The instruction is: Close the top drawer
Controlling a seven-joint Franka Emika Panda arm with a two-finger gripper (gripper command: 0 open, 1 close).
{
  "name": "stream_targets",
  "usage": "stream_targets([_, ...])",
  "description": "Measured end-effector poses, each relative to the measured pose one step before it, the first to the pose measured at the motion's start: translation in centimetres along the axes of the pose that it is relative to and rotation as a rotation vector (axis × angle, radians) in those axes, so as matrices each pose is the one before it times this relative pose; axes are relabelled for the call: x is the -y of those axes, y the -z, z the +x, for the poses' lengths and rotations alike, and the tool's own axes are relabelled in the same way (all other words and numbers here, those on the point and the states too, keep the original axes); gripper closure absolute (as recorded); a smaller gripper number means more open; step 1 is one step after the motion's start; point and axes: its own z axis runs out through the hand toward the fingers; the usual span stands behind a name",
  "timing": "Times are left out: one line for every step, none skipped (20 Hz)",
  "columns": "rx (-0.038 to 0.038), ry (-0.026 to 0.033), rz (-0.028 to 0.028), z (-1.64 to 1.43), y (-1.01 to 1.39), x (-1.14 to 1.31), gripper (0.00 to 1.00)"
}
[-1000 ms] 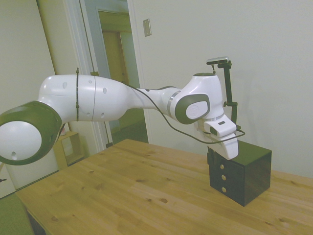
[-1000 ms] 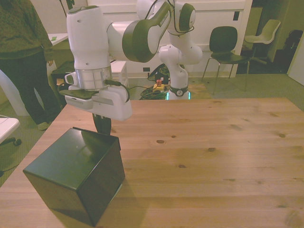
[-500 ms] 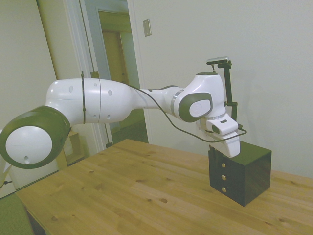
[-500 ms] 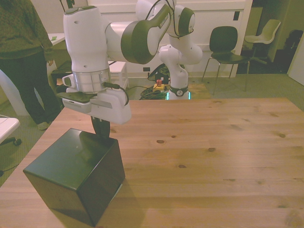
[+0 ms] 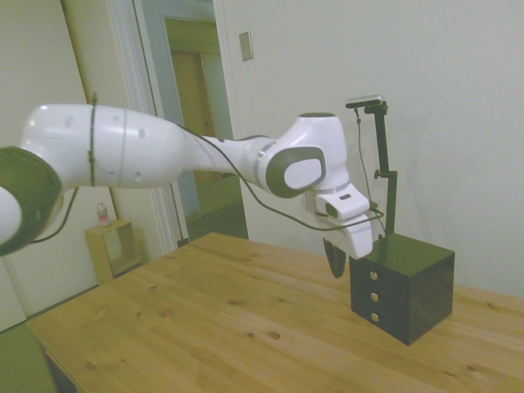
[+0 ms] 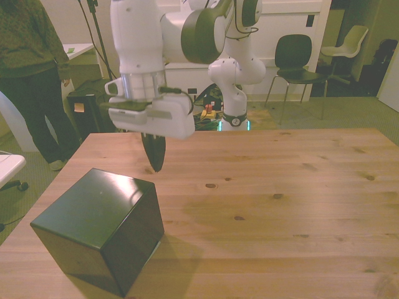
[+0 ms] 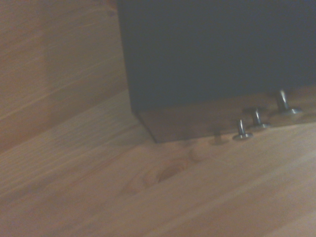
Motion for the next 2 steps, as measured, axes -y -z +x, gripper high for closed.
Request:
stream_targets([-0.00072, 0.00544, 0.00906, -0.782, 1.381, -0.884, 1.00])
stream_targets([0.00007, 0.00753, 0.00817, -0.865, 1.350, -0.943, 1.00])
